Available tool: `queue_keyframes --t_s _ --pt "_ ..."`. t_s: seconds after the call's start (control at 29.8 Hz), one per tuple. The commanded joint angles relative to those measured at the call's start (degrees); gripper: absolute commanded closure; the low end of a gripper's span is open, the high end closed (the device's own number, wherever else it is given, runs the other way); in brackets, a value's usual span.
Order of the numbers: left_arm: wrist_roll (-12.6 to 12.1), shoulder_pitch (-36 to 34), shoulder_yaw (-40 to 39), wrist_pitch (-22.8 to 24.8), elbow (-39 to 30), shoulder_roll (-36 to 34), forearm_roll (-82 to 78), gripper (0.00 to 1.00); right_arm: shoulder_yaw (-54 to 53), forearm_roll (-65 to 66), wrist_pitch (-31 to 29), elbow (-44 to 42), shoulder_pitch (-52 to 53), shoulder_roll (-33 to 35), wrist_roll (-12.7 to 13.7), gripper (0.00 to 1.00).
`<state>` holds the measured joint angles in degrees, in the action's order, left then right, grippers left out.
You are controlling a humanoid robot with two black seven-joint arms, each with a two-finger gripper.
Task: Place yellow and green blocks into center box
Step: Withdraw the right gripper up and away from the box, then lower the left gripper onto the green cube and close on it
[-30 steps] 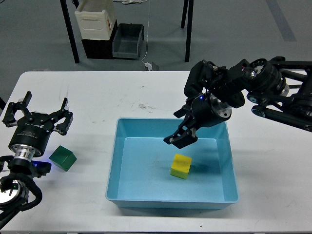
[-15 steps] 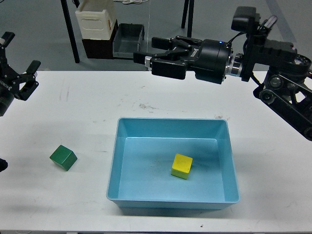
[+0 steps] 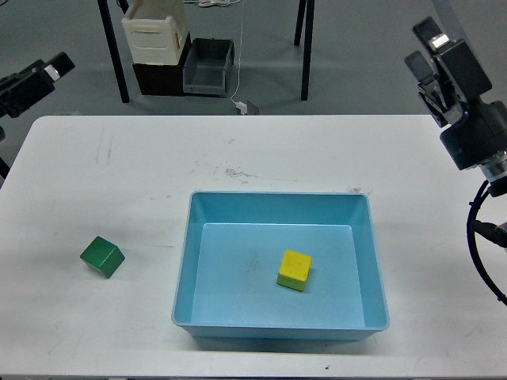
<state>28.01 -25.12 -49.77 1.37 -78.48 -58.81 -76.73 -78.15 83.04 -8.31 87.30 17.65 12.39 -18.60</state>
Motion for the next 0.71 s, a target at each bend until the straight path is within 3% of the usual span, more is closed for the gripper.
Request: queue_keyframes --t_s 0.0,0.1,0.3,0.67 --pt "0.0 -2.6 0.4 14.0 -1.2 -2.3 -7.4 0.00 -3.2 -0.1 3.7 3.2 -7.5 -1.2 0.0 0.01" --pt "0.0 -4.4 1.2 20.0 -1.9 -2.4 -15.5 0.00 -4.5 -0.1 5.3 3.9 -11.5 -1.3 0.0 0.01" --pt "0.0 -5.4 6.9 20.7 -6.8 -3.9 -33.4 0.02 -7.7 -1.5 6.6 3.8 -16.5 -1.6 0.0 0.01" --pt "0.0 -11.5 26.0 21.4 -5.6 -3.7 -46.5 0.01 -10.4 -6.0 6.6 3.3 -20.8 -0.9 -0.1 0.01"
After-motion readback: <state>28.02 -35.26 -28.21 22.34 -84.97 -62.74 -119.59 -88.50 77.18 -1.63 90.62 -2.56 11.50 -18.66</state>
